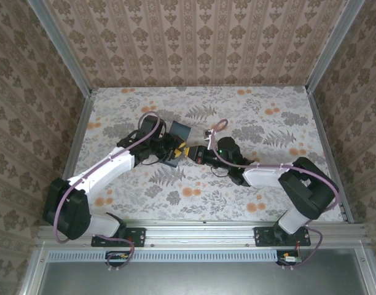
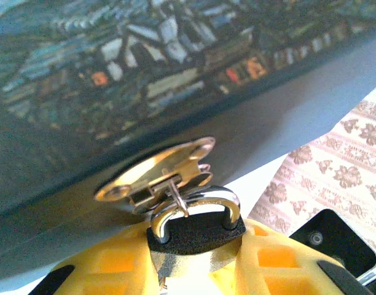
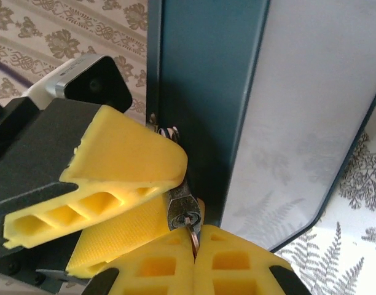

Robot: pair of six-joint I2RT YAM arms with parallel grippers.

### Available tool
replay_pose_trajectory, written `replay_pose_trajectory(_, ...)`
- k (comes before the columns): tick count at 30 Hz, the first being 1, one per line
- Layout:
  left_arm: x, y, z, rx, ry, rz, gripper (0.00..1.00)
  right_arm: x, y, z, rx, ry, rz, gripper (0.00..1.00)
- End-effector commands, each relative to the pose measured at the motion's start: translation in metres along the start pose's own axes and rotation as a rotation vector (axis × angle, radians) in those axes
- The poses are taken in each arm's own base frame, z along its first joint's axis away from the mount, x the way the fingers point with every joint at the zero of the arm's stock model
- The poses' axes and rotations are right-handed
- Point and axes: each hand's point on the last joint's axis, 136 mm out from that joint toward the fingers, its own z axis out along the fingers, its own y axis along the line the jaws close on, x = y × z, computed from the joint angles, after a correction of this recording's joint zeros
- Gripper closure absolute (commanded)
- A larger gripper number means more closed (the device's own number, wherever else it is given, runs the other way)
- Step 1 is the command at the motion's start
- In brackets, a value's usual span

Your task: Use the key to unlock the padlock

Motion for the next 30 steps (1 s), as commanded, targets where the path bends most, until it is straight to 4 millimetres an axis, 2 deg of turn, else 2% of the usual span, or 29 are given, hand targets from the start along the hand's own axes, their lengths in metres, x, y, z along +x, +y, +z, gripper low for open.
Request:
replay_pose_trajectory(1,0.067,-0.017,0.006,0.069,0.275,0.032,0.94,-0.026,0.126,-0.002,-0.426,-0.053,-0.174,0.92)
replay_pose_trajectory(4,0.054,-0.012,-0.004,0.058,0.227,0.024,0.94,-0.019,0.120,-0.010,-0.387,-0.035,-0.202,0.78)
replay_pose_trajectory(6,0.040,-0.008,-0.014,0.046,0.180,0.022,0.94,-0.012,0.108,-0.020,-0.305,-0.019,-0.242,0.67)
replay_pose_trajectory(8,0.028,-0.003,-0.025,0.030,0.144,0.023,0.94,-0.004,0.085,-0.030,-0.179,0.013,-0.271,0.58)
replay_pose_trajectory(11,0.018,0.000,-0.031,0.028,0.126,0.019,0.93,0.009,0.051,-0.047,-0.020,0.079,-0.315,0.52)
replay_pose_trajectory(14,0.017,0.000,-0.032,0.029,0.133,0.025,0.93,0.011,0.033,-0.059,0.042,0.099,-0.343,0.52)
replay_pose_trajectory(20,0.020,-0.008,-0.033,0.038,0.154,0.065,0.93,0.005,0.021,-0.072,0.123,0.088,-0.503,0.69)
replay_pose_trajectory(30,0.022,-0.008,-0.031,0.041,0.160,0.063,0.94,0.006,0.028,-0.043,-0.014,0.118,-0.444,0.77)
